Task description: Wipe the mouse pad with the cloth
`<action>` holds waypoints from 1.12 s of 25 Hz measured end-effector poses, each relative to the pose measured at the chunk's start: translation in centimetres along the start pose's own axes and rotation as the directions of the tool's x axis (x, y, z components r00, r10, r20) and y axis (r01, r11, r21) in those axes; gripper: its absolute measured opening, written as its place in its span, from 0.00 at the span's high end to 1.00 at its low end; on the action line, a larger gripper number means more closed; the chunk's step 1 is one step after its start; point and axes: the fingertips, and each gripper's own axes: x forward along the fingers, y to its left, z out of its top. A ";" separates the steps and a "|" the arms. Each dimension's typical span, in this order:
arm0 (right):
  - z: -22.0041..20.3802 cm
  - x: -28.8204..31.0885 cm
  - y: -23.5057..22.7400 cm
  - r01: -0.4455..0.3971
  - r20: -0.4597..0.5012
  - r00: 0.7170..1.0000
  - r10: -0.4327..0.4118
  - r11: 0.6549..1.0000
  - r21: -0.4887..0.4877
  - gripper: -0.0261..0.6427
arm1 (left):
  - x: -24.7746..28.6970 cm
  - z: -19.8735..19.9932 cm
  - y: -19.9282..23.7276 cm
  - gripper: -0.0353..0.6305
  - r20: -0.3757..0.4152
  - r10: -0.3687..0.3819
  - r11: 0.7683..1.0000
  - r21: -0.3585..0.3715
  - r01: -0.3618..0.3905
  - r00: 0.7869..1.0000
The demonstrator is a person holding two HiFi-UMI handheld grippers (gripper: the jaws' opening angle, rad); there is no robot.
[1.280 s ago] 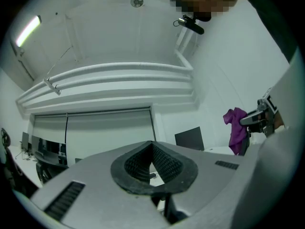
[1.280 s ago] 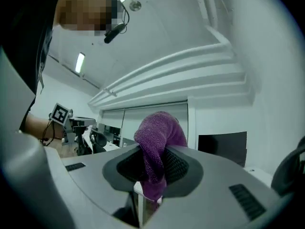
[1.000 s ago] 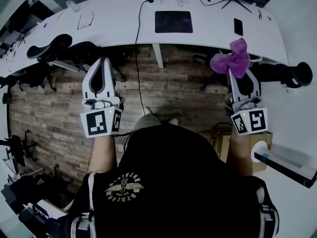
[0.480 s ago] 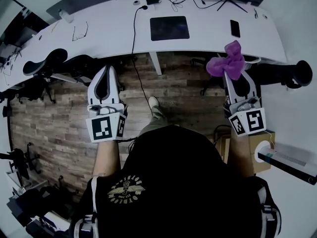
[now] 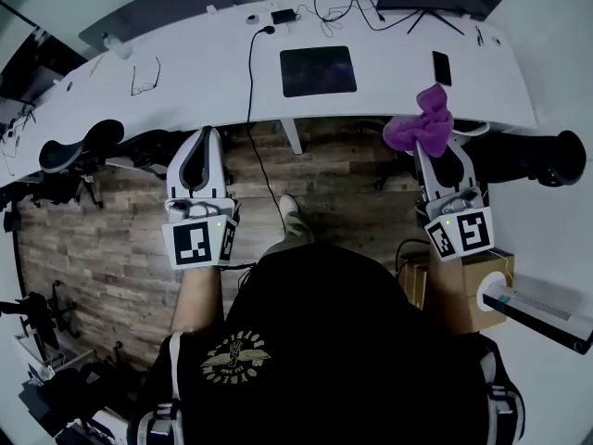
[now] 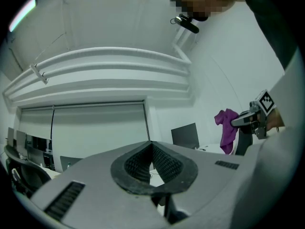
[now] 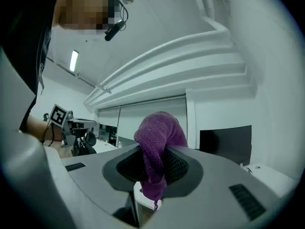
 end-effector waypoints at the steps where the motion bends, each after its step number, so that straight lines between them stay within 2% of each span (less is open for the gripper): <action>1: 0.0 0.7 -0.1 0.000 -0.002 1.000 0.000 1.000 0.001 0.83 | 0.6 -0.1 0.5 0.94 -0.004 0.002 1.000 0.003 -0.002 1.000; 10: -0.4 6.0 -1.8 0.013 -0.019 1.000 -0.013 1.000 0.010 0.83 | 6.1 -2.0 3.0 0.94 -0.037 -0.005 1.000 -0.008 0.005 0.999; 19: -1.7 10.9 -2.3 0.025 -0.059 0.998 -0.024 1.000 0.013 0.83 | 11.0 -4.6 4.4 0.94 -0.093 -0.047 0.999 -0.009 0.046 0.995; 23: -1.7 13.3 -3.3 0.050 -0.071 0.996 -0.051 0.999 -0.011 0.83 | 13.6 -4.7 4.9 0.94 -0.087 -0.085 0.996 0.000 0.085 0.993; 26: -0.9 15.1 -3.4 0.060 -0.061 0.996 -0.061 0.998 -0.029 0.83 | 15.1 -5.3 5.8 0.94 -0.113 -0.102 0.995 -0.003 0.103 0.988; 28: -0.4 16.1 -3.1 0.061 -0.054 0.997 -0.063 0.997 -0.038 0.83 | 16.0 -5.4 6.5 0.94 -0.096 -0.103 0.995 -0.016 0.102 0.990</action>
